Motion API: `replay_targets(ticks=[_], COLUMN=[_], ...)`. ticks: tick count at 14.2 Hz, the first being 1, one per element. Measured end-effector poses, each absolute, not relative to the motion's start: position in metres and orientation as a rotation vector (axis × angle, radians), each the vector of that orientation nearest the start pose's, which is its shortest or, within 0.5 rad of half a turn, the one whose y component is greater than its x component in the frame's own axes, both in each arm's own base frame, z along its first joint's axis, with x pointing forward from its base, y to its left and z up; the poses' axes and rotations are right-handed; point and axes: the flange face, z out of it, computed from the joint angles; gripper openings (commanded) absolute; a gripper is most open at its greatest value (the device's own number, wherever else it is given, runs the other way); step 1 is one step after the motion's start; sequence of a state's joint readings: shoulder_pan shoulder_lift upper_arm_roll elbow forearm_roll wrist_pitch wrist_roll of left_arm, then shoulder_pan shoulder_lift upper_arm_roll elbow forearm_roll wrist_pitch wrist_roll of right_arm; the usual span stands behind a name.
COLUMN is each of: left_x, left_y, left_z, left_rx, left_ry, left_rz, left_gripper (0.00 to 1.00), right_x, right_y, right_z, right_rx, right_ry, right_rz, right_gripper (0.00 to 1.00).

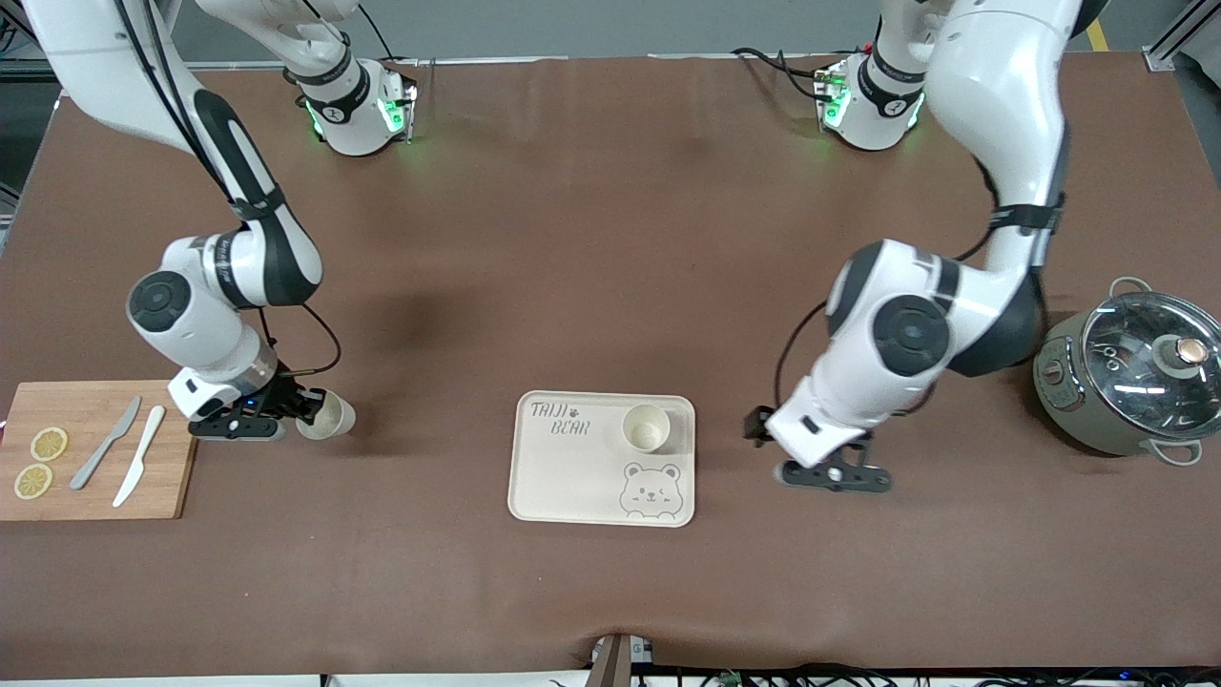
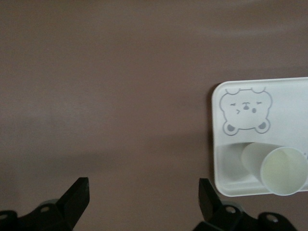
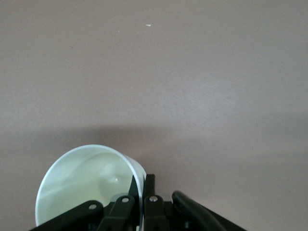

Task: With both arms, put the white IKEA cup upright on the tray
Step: 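Open the left gripper and raise it while the right gripper lifts its cup, then carry the cup to the tray with the right gripper while the left gripper withdraws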

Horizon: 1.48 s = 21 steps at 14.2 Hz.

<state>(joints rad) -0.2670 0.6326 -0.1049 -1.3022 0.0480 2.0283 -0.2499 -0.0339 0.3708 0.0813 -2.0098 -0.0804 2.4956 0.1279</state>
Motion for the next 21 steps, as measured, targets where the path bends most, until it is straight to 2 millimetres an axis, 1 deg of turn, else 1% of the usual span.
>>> replay_targets(ticks=[2, 4, 6, 7, 8, 10, 12, 13, 15, 16, 18, 19, 21], left_x=[0.708, 0.717, 0.723, 0.724, 0.724, 0.725, 0.727, 0.726, 0.723, 0.721, 0.715, 0.709, 0.691], left_y=[-0.203, -0.161, -0.123, -0.107, -0.093, -0.070, -0.057, -0.054, -0.056, -0.057, -0.058, -0.059, -0.064], left_z=[0.387, 0.386, 0.379, 0.375, 0.370, 0.360, 0.347, 0.340, 0.330, 0.331, 0.342, 0.353, 0.385], left_rx=[-3.168, -3.159, -3.151, -3.149, -3.147, -3.145, -3.146, -3.147, -3.148, -3.148, -3.147, -3.146, -3.145], left_ry=[0.211, 0.237, 0.268, 0.281, 0.292, 0.299, 0.290, 0.286, 0.290, 0.290, 0.287, 0.277, 0.242], left_rz=[-0.127, -0.114, -0.090, -0.076, -0.062, -0.051, -0.083, -0.093, -0.089, -0.089, -0.096, -0.096, -0.049], left_gripper=[1.00, 1.00, 1.00, 1.00, 1.00, 1.00, 1.00, 1.00, 1.00, 1.00, 1.00, 1.00, 1.00], right_x=[0.617, 0.617, 0.619, 0.621, 0.622, 0.620, 0.617, 0.616, 0.619, 0.621, 0.624, 0.626, 0.632], right_y=[0.032, 0.050, 0.081, 0.098, 0.115, 0.149, 0.182, 0.200, 0.236, 0.254, 0.285, 0.297, 0.316], right_z=[0.320, 0.354, 0.384, 0.396, 0.405, 0.416, 0.421, 0.423, 0.422, 0.418, 0.401, 0.390, 0.367], right_rx=[-3.161, -3.142, -3.105, -3.085, -3.069, -3.044, -3.011, -2.987, -2.953, -2.937, -2.908, -2.896, -2.870], right_ry=[0.059, 0.126, 0.207, 0.255, 0.310, 0.403, 0.492, 0.533, 0.601, 0.629, 0.680, 0.700, 0.728], right_rz=[-0.118, -0.055, -0.007, -0.006, -0.016, -0.038, -0.045, -0.044, -0.048, -0.056, -0.064, -0.068, -0.083], right_gripper=[0.00, 0.00, 0.00, 0.00, 0.00, 0.00, 0.00, 0.00, 0.00, 0.00, 0.00, 0.00, 0.00])
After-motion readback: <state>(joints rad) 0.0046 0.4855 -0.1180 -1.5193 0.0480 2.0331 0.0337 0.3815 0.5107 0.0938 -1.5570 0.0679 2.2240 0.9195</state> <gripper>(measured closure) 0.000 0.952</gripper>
